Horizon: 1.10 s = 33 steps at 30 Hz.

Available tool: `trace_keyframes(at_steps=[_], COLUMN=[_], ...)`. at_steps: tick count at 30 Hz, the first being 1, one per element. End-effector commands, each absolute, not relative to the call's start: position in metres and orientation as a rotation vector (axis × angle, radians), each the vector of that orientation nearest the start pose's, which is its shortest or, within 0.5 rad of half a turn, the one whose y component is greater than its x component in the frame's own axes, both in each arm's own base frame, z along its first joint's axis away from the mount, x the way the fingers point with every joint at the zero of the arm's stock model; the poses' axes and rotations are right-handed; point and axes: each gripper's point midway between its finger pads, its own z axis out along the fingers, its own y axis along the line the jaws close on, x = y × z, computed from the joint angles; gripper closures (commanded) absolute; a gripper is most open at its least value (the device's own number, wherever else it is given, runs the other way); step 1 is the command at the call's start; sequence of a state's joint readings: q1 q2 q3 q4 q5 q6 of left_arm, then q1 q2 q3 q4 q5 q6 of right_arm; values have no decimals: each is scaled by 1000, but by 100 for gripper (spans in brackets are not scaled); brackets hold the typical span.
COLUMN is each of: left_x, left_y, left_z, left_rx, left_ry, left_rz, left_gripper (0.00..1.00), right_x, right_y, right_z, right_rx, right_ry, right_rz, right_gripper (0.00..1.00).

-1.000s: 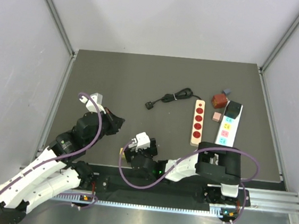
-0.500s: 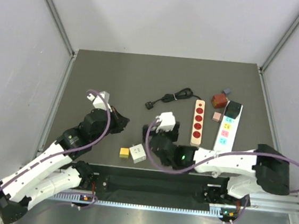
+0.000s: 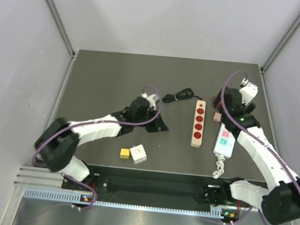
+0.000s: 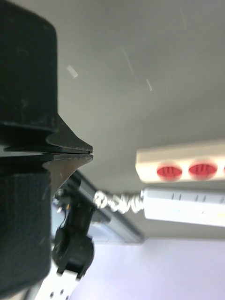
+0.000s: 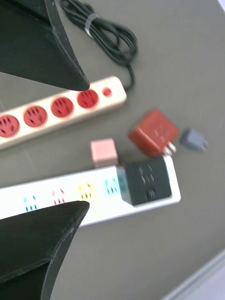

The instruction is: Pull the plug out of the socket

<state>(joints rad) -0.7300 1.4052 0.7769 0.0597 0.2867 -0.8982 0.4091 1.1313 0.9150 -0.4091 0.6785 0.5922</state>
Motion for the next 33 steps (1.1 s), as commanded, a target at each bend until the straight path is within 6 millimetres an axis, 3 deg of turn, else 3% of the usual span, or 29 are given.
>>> trace_keyframes(at_steps=[1,3,5,6,7,9,10,13,15,16,18,19,24,33], left_x=[234,230,223,226,219,219,215,213,214,214,216,219,228,241], left_y=[-400,-425,-462,-479,-496,-522,-535,-566,-580,-587,-599,-603,-615,-607], left_z=[185,184,181,196,173,186,163,156,162,149,149,135,105,46], left_rx=[229,293,362,376,398,421,420,440,459,452,460,444,427,413], left_ry=[2227,2234,2230,2188,2235,2165,2201,2153,2102,2121,2108,2129,2135,2246], left_rz=[-1571,-1626,-1696,-1747,-1771,-1875,-1886,-1952,-1975,-1956,-1951,-1937,-1849,-1600], left_gripper=[100,100,100,100,100,100,100,100,100,100,100,100,100,100], right_x=[340,351,363,370,375,384,387,397,401,402,403,404,407,413], right_y=[33,18,4,1,1,-11,-11,-16,-16,-18,-20,-21,-24,-28], right_z=[205,201,196,196,187,187,184,174,175,173,170,171,174,157], right_rx=[525,544,564,560,547,566,561,563,551,552,557,555,537,512], right_ry=[2071,2114,2142,2137,2168,2174,2187,2233,2249,2258,2273,2273,2254,2288], right_rz=[-66,-119,-160,-155,-140,-140,-115,-91,-92,-108,-131,-129,-155,-200], right_gripper=[0,1,0,0,0,0,1,0,0,0,0,0,0,0])
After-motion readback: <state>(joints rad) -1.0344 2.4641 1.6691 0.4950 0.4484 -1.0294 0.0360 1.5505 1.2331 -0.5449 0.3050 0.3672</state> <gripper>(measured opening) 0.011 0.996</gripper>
